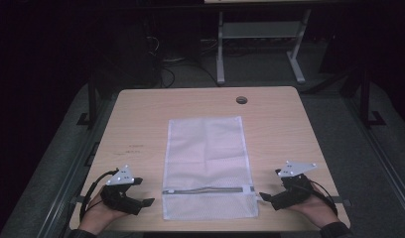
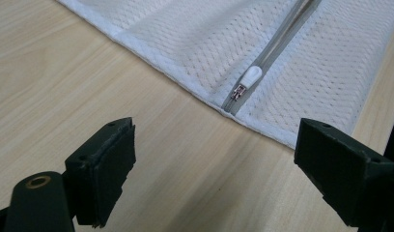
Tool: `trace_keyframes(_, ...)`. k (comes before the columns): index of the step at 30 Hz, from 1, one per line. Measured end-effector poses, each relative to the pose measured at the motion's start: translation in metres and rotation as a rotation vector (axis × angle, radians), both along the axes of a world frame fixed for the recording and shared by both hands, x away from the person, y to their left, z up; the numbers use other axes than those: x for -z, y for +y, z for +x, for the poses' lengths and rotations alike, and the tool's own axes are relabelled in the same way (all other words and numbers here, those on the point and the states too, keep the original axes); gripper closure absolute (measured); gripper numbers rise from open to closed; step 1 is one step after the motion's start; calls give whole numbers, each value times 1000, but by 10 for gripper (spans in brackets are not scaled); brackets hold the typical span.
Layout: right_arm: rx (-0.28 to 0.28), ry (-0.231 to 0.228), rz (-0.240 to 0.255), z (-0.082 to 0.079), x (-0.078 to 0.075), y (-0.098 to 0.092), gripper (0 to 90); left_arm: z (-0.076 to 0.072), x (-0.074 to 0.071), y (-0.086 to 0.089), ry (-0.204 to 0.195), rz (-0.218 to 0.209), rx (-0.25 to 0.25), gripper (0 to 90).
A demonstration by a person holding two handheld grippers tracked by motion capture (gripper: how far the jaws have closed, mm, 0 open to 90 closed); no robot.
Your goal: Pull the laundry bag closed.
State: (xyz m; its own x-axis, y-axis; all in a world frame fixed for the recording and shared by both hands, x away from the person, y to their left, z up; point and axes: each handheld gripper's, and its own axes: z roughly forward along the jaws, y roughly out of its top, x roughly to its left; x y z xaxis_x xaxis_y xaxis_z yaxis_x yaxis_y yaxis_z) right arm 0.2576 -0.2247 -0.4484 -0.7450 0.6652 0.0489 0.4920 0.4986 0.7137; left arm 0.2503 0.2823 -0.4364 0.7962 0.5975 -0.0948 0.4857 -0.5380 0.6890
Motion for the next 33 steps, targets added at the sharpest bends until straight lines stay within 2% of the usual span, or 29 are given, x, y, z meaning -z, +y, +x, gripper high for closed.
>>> trace_keyframes(16, -34, 5, 23, -1, -3, 6, 18, 4, -2, -5, 10, -12, 10, 140)
trace_keyframes(22, -71, -3, 34, 2, -5, 14, 44, 5, -1, -7, 24, 5, 7, 141)
trace_keyframes(26, -90, -6, 37, 2, -5, 18, 60, 5, -2, -8, 20, -3, 6, 141)
trace_keyframes(29, -129, -4, 33, 1, -8, 27, 94, 5, 0, -9, 21, 3, 20, 141)
trace_keyframes(33, -148, -4, 42, 2, -11, 34, 133, 4, 0, -9, 20, 10, 32, 141)
